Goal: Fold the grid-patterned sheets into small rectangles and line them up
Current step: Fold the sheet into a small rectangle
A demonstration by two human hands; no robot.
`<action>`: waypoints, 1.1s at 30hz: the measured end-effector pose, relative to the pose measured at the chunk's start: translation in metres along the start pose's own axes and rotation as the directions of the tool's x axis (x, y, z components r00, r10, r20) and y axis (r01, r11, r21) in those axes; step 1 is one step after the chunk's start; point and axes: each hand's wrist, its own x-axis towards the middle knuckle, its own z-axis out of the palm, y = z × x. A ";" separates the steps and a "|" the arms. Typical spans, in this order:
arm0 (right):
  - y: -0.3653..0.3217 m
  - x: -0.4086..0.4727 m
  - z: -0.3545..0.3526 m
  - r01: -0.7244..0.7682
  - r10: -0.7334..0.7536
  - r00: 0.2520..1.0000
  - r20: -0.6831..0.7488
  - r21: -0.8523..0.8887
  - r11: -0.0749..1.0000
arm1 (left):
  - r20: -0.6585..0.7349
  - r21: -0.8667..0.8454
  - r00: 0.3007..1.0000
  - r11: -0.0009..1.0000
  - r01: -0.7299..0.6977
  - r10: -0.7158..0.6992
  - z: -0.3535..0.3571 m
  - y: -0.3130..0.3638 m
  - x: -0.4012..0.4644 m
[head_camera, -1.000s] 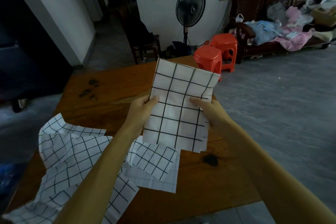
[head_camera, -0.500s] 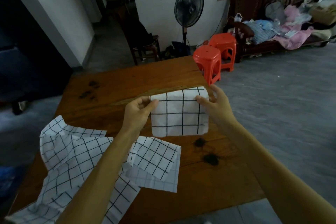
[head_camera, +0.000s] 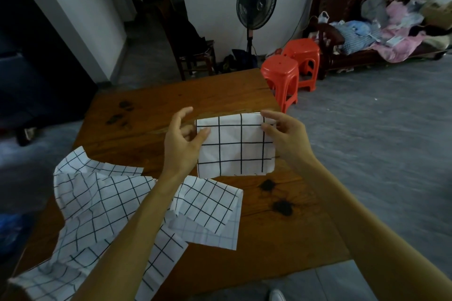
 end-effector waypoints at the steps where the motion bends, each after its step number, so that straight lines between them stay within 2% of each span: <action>1: 0.001 0.001 0.000 -0.017 0.016 1.000 0.004 0.005 1.000 | 0.025 0.047 0.999 0.998 -0.031 0.030 -0.001 0.000 0.001; 6: 0.001 0.003 -0.004 -0.004 0.005 1.000 0.012 -0.056 0.998 | 0.102 0.346 0.983 0.921 -0.180 0.154 -0.002 0.000 0.003; 8: 0.007 0.005 -0.003 -0.012 0.016 1.000 0.020 -0.163 0.987 | 0.122 0.411 0.969 0.877 -0.248 0.217 -0.002 0.002 0.004; 11: 0.018 0.005 0.003 0.037 -0.030 0.999 0.023 -0.480 0.876 | 0.170 0.455 0.948 0.832 -0.318 0.270 0.002 0.004 0.006; 14: 0.012 -0.006 0.020 0.177 -0.087 0.978 0.187 -0.544 0.820 | 0.228 0.520 0.916 0.753 -0.402 0.331 0.012 0.011 0.002; 17: 0.002 -0.011 0.039 0.441 -0.308 0.892 0.331 -0.481 0.758 | 0.276 0.496 0.892 0.742 -0.451 0.358 0.020 0.021 -0.002; 19: -0.003 -0.009 0.042 0.488 -0.371 0.864 0.339 -0.387 0.783 | 0.290 0.443 0.892 0.778 -0.446 0.346 0.019 0.027 -0.002; 22: -0.011 -0.007 0.030 0.332 -0.245 0.899 0.362 -0.200 0.922 | 0.333 0.354 0.910 0.862 -0.363 0.246 0.008 0.029 -0.002; 25: -0.019 -0.007 0.017 0.168 -0.141 0.906 0.399 -0.033 0.985 | 0.363 0.279 0.925 0.934 -0.225 0.115 -0.002 0.023 -0.003; 30: -0.025 -0.006 0.014 -0.067 -0.015 0.888 0.460 0.161 0.985 | 0.283 0.174 0.954 0.973 -0.151 0.097 0.000 0.018 -0.005; 33: -0.024 -0.007 0.016 -0.079 -0.016 0.926 0.376 0.235 0.969 | 0.227 0.091 0.968 0.988 -0.126 0.103 0.002 0.021 -0.005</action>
